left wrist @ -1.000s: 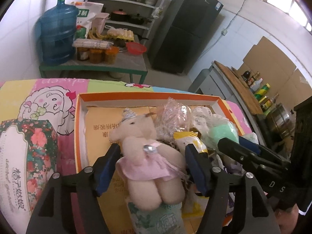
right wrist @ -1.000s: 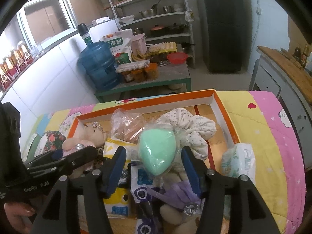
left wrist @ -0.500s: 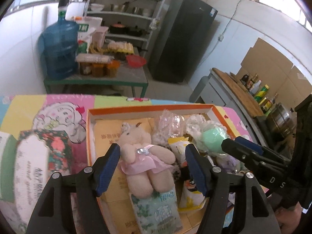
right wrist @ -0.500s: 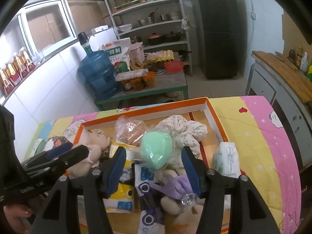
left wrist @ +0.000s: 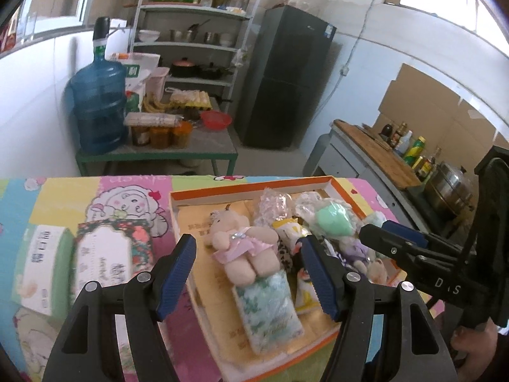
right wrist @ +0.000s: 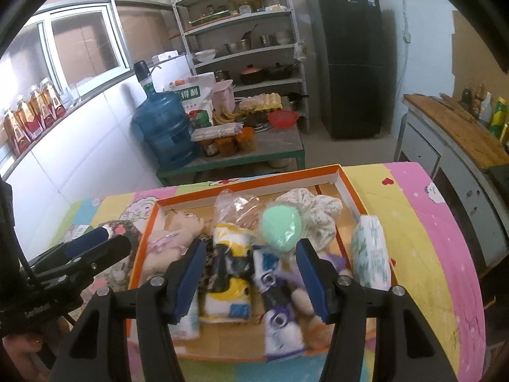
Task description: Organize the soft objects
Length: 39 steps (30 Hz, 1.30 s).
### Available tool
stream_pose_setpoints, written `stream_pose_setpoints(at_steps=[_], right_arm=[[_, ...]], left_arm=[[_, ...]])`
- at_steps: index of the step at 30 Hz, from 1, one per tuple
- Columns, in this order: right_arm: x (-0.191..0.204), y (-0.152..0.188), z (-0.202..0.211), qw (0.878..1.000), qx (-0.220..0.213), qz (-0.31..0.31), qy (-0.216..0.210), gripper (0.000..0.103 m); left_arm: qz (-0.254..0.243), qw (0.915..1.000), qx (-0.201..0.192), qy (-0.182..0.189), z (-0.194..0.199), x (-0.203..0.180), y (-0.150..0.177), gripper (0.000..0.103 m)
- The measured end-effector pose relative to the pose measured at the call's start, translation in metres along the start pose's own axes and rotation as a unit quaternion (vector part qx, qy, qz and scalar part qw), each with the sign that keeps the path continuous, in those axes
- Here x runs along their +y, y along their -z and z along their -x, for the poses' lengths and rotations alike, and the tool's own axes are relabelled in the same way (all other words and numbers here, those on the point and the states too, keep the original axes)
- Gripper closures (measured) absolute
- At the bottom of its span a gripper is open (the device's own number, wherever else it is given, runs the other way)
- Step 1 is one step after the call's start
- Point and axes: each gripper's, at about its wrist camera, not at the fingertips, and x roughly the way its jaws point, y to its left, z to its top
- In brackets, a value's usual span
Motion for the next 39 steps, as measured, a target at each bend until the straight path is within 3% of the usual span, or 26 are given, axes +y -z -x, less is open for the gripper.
stream_pose_setpoints(at_steps=[13,20,30,39], right_arm=[[0.096,0.041,0.076,0.998,-0.042,-0.012,0.036,0.044],[0.153,0.074,0.125,0.994,-0.076,-0.003,0.083,0.044],[0.200,0.110,0.190,0.982,-0.122,-0.030,0.138,0.044],[0.214,0.125,0.214,0.980,-0.128,-0.052,0.145,0.044]], left_arm=[[-0.036,0.9978,-0.051,-0.019,0.115,0.039,0.018,0.033],[-0.055,0.9915,-0.087,-0.080,0.188,0.055,0.040,0.033],[-0.066,0.9909,-0.099,-0.063,0.266,0.069,0.058,0.033],[-0.077,0.9891,-0.115,-0.049,0.307,0.064,0.073,0.033]])
